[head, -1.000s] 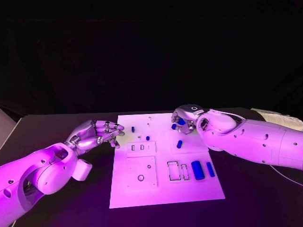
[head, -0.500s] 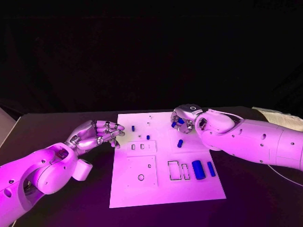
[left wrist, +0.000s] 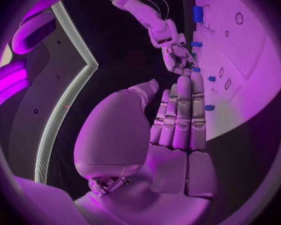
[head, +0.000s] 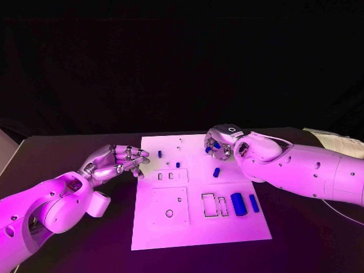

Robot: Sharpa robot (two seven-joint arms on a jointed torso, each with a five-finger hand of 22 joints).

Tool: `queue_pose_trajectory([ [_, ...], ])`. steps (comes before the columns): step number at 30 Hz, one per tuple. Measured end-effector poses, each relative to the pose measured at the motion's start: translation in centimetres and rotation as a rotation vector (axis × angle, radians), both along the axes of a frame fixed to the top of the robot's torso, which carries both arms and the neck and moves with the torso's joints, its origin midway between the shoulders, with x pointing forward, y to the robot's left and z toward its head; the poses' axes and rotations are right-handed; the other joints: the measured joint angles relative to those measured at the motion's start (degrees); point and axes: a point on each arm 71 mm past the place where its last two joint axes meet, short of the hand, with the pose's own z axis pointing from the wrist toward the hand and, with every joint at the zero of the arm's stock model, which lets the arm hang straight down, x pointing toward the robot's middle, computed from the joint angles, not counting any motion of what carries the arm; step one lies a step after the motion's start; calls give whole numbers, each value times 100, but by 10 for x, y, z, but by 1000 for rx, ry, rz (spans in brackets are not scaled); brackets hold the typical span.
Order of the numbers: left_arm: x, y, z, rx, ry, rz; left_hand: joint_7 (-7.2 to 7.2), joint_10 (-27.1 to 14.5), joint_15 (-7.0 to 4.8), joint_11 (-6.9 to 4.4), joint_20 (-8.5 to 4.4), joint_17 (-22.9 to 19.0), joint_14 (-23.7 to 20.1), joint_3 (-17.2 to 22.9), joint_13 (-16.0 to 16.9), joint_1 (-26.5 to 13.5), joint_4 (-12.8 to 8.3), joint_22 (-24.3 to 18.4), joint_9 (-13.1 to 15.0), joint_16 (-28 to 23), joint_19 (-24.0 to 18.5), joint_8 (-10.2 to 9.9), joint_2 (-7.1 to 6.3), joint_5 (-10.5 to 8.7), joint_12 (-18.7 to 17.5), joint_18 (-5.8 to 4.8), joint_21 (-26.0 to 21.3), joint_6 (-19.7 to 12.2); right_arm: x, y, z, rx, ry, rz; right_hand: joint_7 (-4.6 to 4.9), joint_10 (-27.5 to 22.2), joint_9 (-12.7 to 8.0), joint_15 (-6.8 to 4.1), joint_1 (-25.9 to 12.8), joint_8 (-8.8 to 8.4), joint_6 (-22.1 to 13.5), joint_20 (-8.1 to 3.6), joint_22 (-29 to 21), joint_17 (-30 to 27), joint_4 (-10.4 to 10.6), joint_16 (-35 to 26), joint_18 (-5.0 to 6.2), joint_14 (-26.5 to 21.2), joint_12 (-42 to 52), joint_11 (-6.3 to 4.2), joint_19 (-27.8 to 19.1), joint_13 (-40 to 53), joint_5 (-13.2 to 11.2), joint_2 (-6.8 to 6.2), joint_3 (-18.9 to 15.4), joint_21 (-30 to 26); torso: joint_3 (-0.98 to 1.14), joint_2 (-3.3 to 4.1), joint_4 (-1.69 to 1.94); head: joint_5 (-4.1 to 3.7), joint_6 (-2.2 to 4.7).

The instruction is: Assemble the parts on the task board

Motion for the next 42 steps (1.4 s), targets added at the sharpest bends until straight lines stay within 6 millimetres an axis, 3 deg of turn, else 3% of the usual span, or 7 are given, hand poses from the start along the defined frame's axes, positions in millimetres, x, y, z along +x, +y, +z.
queue_pose_trajectory([
  [17,0,1,0,3,2,-1,-20,0,20,0,0,-6,-20,0,0,0,0,0,5,0,0,0,0,0,0,0,0,-20,6,22,14,65,-84,-13,-18,43,65,-18,10,19,19,-37,4,14,-9,28,-1,17,12,-36,1,125,-40,96,-9,0,-9,28,3,35,110],
  [29,-3,-4,2,-3,-1,-16,-20,0,20,0,0,-6,-20,16,0,0,-16,0,5,-22,0,0,0,0,0,0,0,-20,17,42,21,88,-120,-26,-19,43,78,-18,7,13,18,-37,3,13,-17,27,0,16,9,-36,0,125,-14,98,-17,0,-18,45,23,76,133],
  [42,-5,-8,3,-8,-3,-28,-21,0,20,0,21,-12,-20,16,0,0,-16,0,4,-22,-21,0,0,0,-24,0,0,-20,21,68,25,109,-136,-3,-27,44,80,-17,6,4,7,-36,2,12,-17,26,0,16,-24,-36,0,129,-15,97,-18,0,-46,74,28,93,143],
])
